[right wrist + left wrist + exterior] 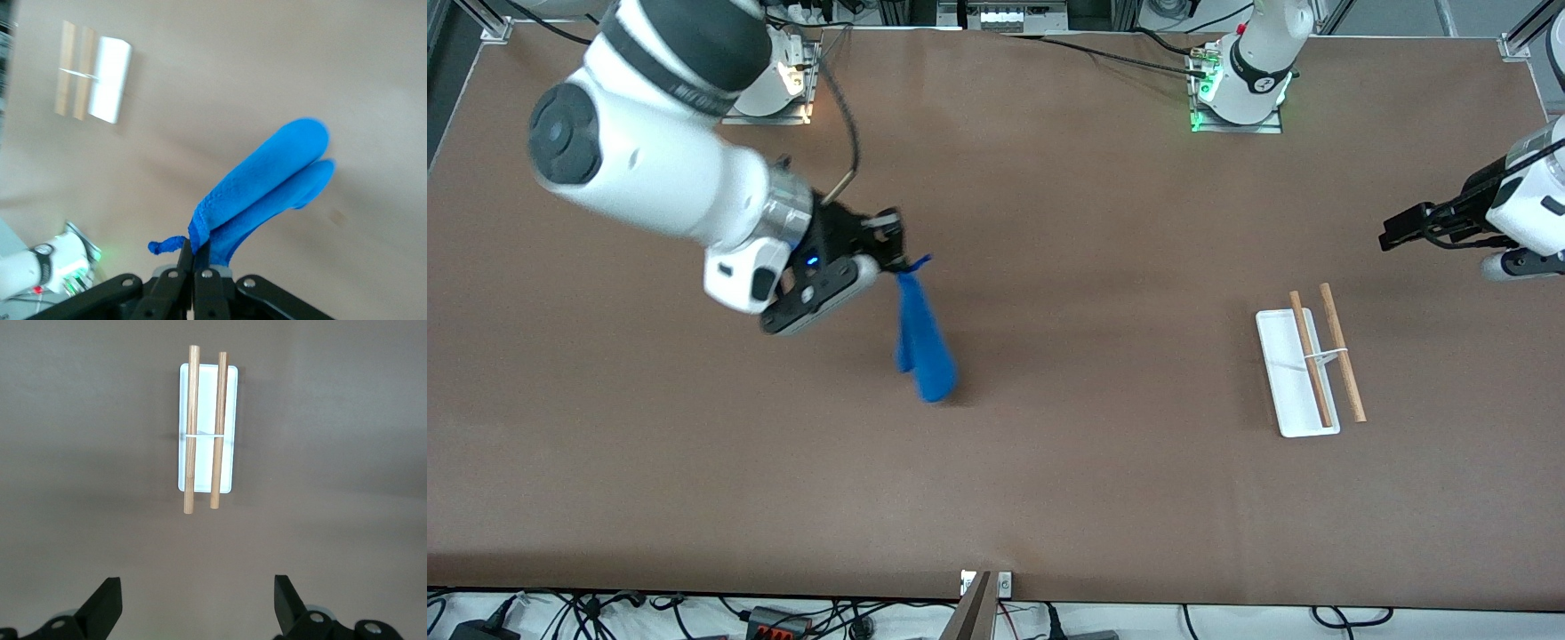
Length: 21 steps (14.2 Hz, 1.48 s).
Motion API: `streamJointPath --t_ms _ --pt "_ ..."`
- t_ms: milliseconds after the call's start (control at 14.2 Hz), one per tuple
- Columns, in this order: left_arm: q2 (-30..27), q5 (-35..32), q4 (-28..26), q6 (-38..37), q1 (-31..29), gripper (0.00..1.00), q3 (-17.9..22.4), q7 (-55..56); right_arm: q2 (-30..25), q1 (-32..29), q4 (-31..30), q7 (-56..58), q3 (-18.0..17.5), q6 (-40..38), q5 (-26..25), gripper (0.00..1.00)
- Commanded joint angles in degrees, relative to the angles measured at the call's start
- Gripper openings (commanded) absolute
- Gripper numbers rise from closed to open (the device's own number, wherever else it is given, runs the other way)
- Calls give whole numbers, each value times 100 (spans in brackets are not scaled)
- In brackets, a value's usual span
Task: Pass towel and hang on rack
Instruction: 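Lift the towel with the right gripper toward the table middle, then hold the towel out while the left gripper reaches and grasps it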
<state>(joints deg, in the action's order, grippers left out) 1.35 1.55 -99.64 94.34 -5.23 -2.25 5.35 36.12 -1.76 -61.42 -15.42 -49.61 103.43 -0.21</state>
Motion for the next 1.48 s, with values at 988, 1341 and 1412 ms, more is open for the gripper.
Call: streamJointPath --t_ms 988,1341,1412 --pt "1376 3391 104 1244 136 100 -223 -8728 404 2197 51 -594 549 3085 -137 0" --pt "1886 5132 -624 1621 136 100 -223 -11438 510 2373 -106 -594 645 3630 -163 0" --pt "1922 5519 -844 1761 163 100 -232 -11825 510 2373 -203 -594 646 3797 -215 0"
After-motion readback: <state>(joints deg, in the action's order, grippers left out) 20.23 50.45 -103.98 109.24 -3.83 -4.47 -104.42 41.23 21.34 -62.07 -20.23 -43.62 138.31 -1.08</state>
